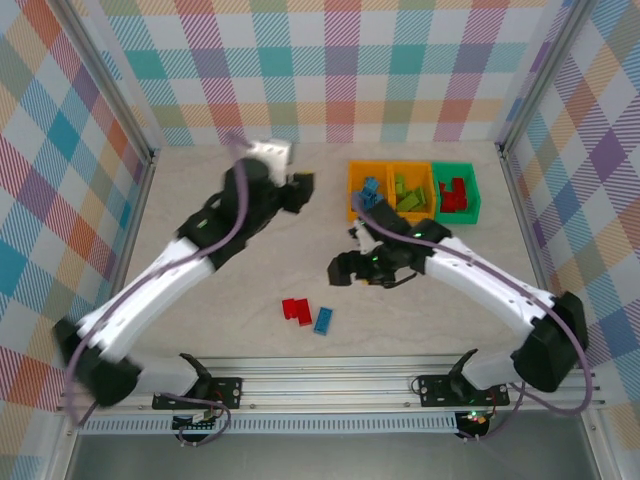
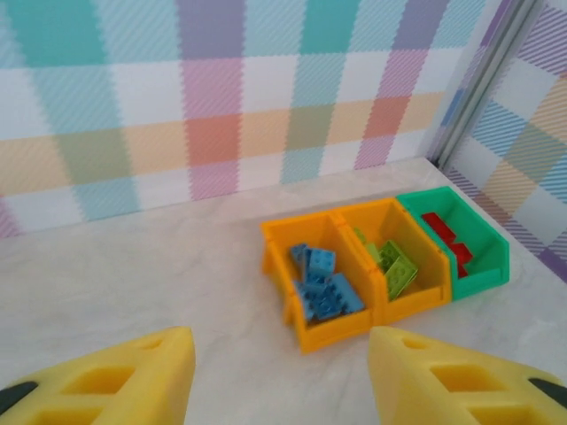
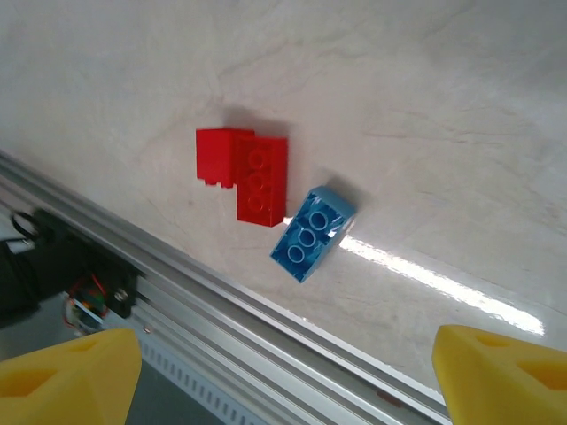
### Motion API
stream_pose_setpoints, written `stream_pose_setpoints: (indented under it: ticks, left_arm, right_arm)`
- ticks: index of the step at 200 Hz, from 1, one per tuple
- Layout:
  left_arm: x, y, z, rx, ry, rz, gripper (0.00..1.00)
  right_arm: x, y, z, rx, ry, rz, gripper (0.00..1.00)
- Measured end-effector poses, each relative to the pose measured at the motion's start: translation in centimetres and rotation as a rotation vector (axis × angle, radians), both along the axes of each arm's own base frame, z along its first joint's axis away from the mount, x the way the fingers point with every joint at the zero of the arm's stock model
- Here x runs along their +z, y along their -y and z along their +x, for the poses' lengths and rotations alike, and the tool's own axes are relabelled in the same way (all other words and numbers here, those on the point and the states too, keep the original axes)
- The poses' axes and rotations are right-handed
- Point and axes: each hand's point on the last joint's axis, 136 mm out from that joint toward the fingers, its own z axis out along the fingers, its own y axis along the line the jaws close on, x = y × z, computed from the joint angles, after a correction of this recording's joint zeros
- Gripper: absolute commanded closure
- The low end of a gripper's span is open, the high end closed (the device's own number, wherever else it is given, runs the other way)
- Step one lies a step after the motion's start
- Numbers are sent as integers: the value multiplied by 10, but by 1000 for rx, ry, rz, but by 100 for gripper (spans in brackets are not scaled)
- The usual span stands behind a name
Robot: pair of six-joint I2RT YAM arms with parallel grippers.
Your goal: Sort the legos into containers by color
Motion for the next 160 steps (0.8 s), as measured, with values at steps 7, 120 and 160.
stream_pose_setpoints:
  ticks: [7, 120, 160]
  left_arm:
    - [1, -18, -21, -8, 21, 23, 31]
    - [-146, -117, -214, -569, 23, 709, 0]
    - [-156, -118, -220, -624, 48, 761, 0]
  right_arm:
    - [-8, -11, -6, 43, 5, -28, 14]
    - [-122, -91, -28, 462, 184, -418, 21]
    - [-135, -90, -20, 484, 212, -470, 38]
